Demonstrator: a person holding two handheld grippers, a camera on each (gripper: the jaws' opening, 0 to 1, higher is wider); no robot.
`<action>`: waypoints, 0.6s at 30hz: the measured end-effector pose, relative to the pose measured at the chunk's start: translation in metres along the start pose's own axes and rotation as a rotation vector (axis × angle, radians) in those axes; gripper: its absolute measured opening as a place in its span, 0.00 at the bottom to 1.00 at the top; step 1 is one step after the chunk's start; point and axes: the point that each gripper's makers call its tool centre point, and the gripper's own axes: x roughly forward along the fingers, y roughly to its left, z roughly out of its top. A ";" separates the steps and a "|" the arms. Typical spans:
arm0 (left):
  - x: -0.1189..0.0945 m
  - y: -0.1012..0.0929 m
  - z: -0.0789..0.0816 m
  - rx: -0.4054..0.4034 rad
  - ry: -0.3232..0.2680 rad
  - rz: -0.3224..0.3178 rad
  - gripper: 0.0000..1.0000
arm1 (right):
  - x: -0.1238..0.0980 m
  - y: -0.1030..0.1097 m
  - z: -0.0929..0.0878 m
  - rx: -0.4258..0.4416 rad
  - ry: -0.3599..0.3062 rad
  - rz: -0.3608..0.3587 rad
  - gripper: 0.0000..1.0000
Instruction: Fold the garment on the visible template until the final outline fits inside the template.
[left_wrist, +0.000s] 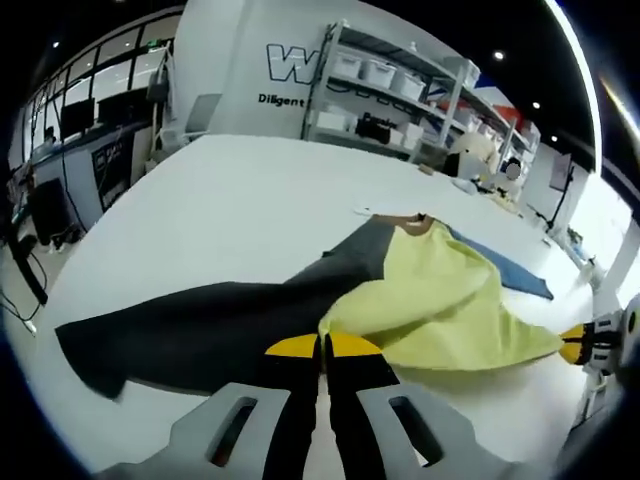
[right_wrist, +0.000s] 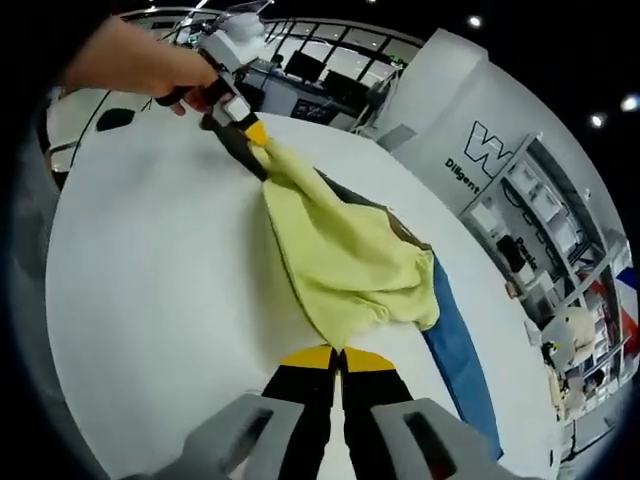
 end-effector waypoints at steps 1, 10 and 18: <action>-0.003 -0.004 0.000 0.005 -0.001 -0.008 0.00 | -0.002 -0.003 0.000 0.000 -0.003 -0.005 0.00; -0.046 -0.049 -0.014 0.108 0.015 -0.100 0.00 | -0.034 -0.022 0.002 -0.044 -0.025 -0.068 0.00; -0.077 -0.061 -0.028 0.127 0.051 -0.152 0.00 | -0.061 -0.035 -0.001 -0.068 -0.039 -0.106 0.00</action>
